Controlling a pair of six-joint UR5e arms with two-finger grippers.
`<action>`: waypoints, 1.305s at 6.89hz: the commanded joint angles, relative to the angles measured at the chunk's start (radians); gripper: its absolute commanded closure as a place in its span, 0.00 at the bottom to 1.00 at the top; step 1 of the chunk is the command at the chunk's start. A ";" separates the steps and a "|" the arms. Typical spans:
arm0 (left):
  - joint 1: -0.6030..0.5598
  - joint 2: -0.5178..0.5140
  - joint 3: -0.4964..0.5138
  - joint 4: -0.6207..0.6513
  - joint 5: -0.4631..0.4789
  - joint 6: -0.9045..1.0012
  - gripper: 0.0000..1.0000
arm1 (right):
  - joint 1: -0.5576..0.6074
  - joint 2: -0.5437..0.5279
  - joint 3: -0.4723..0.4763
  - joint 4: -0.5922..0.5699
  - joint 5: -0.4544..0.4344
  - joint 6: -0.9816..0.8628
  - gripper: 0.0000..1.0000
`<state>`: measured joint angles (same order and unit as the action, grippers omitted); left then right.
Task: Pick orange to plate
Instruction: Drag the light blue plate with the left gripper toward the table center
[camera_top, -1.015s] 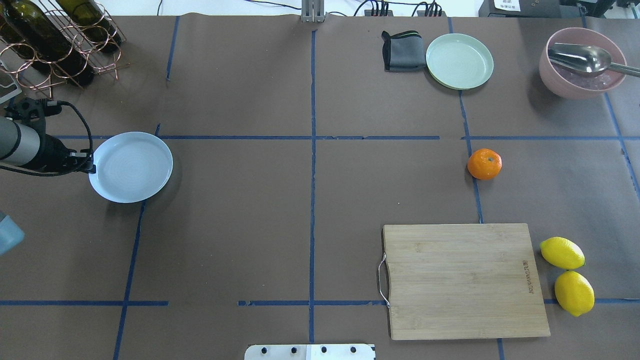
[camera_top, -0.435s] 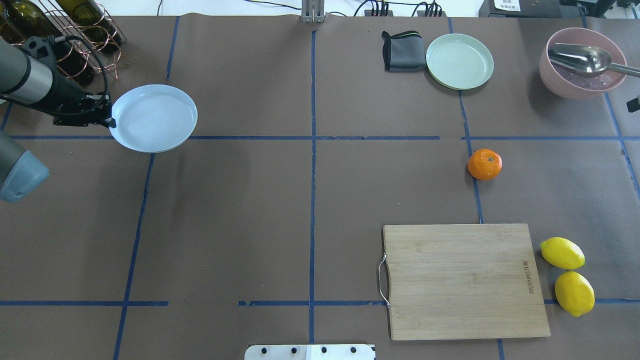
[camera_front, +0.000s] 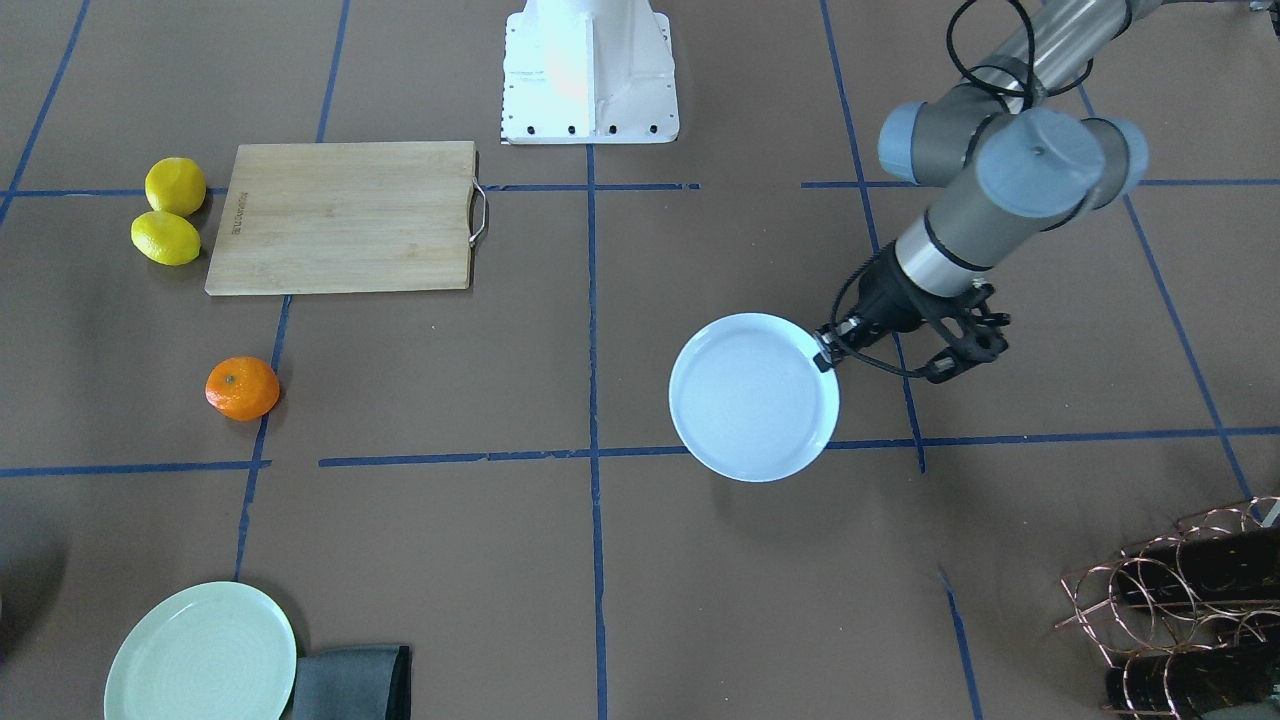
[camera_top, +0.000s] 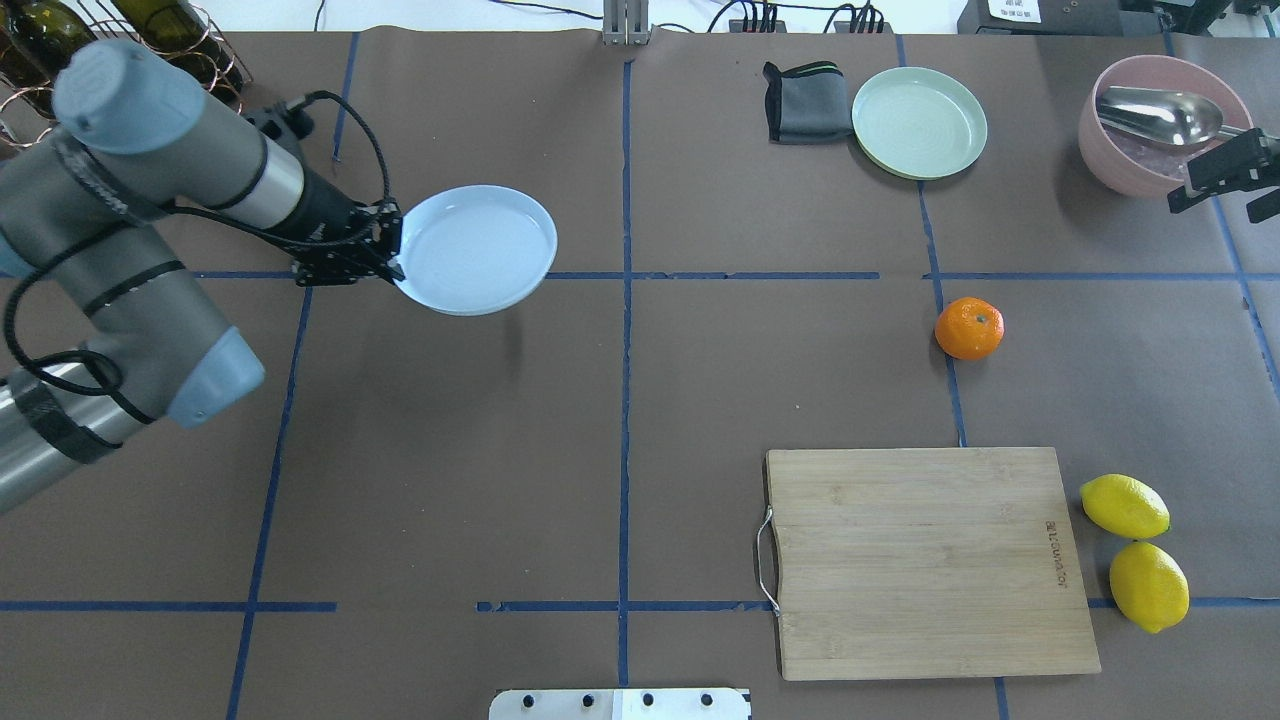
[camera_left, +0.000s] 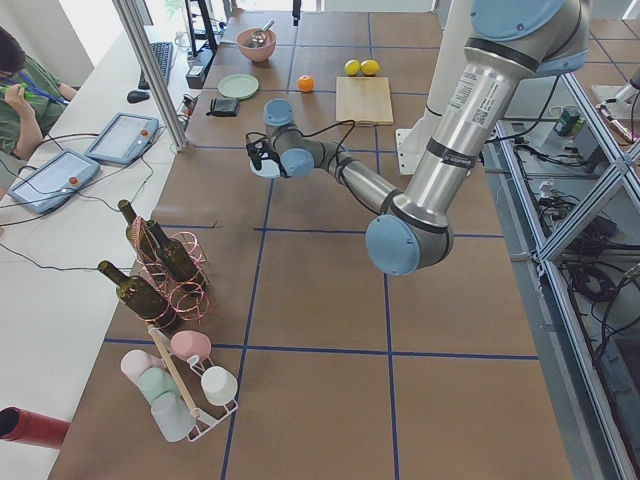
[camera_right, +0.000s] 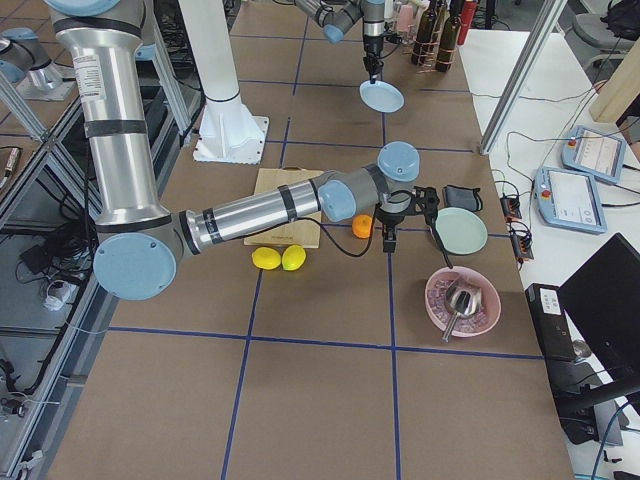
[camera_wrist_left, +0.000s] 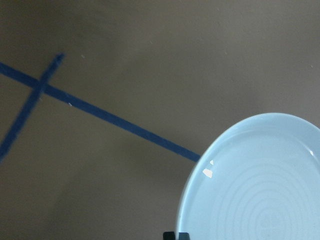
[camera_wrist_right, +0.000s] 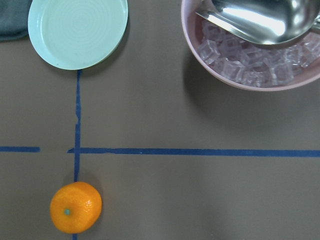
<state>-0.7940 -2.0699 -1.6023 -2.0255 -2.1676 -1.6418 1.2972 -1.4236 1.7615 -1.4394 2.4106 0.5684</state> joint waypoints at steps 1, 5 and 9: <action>0.139 -0.097 0.067 -0.061 0.136 -0.186 1.00 | -0.070 0.060 0.000 -0.001 -0.037 0.114 0.00; 0.236 -0.130 0.128 -0.124 0.232 -0.182 1.00 | -0.113 0.094 0.001 0.000 -0.048 0.186 0.00; 0.202 -0.118 0.102 -0.118 0.223 -0.089 0.00 | -0.162 0.098 0.001 0.000 -0.099 0.235 0.00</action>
<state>-0.5677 -2.1911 -1.4896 -2.1459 -1.9380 -1.7428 1.1603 -1.3286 1.7631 -1.4389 2.3384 0.7698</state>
